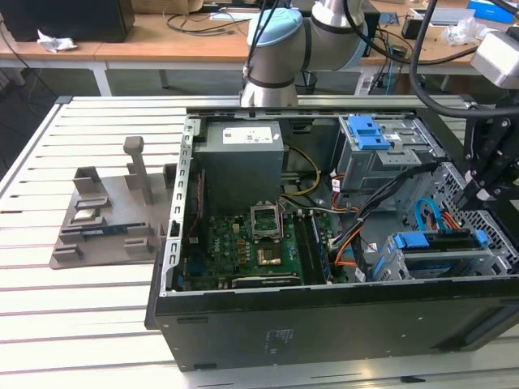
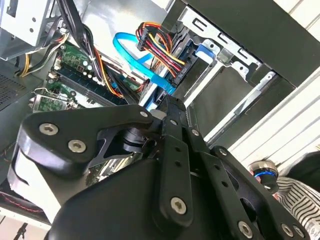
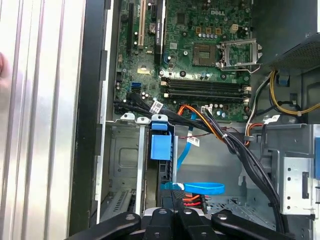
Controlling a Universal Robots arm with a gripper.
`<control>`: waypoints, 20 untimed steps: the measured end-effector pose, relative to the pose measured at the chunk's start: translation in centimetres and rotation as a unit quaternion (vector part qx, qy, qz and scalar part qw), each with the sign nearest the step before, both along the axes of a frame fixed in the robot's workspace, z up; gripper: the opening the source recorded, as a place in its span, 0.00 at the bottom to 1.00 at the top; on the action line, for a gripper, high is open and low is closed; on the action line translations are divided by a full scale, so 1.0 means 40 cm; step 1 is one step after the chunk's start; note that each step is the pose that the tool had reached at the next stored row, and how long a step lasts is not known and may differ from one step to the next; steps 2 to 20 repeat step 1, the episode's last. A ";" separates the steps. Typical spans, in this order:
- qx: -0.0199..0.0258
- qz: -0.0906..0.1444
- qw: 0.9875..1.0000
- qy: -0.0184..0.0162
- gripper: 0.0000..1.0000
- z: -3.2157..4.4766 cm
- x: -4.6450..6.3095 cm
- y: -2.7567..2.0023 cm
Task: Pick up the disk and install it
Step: 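Insert the second disk wire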
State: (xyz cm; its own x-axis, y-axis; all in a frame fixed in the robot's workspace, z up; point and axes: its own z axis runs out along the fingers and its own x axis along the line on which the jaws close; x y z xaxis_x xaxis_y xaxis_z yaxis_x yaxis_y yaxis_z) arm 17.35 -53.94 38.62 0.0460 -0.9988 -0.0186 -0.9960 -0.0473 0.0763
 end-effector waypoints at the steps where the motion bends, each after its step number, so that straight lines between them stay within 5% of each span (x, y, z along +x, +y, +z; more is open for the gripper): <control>1: 0.000 0.000 1.000 0.000 0.11 0.000 0.000 0.000; 20: 0.000 0.000 1.000 0.000 0.11 0.000 0.000 0.000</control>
